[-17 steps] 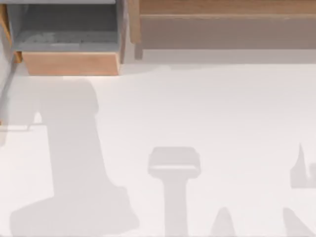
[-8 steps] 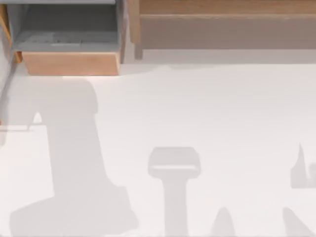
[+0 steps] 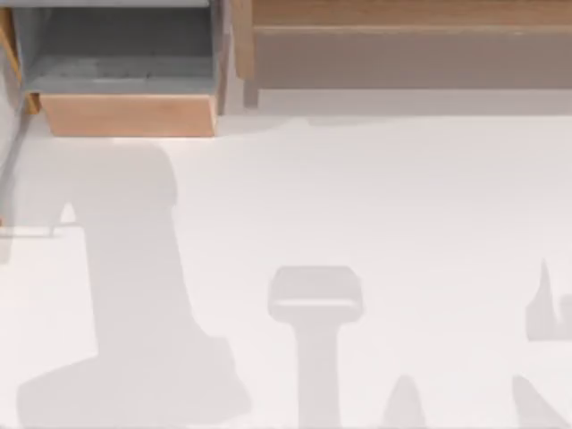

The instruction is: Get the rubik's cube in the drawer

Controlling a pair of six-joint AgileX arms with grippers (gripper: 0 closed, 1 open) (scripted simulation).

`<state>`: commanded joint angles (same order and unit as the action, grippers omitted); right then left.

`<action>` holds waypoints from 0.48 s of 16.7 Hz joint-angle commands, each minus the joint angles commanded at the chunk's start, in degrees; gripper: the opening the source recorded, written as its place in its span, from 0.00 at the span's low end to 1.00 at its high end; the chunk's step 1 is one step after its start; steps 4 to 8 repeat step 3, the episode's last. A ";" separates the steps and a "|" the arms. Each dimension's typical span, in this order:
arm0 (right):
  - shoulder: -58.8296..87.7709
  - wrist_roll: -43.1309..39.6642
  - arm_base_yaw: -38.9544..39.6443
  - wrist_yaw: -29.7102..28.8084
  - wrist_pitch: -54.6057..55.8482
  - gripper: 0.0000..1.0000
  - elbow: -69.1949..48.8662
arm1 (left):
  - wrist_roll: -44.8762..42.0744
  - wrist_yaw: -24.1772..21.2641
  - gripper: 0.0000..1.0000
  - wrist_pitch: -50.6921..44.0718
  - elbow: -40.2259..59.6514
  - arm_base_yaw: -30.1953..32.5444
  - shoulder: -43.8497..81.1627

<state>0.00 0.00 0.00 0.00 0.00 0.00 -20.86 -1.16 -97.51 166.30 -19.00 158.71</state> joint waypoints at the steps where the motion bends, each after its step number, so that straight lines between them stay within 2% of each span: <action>1: 0.00 0.00 0.00 0.00 0.00 1.00 0.00 | 0.00 0.00 1.00 0.00 0.00 0.00 0.00; 8: 0.00 0.00 0.00 0.00 0.00 1.00 0.00 | 0.00 0.00 1.00 0.00 0.00 0.00 0.00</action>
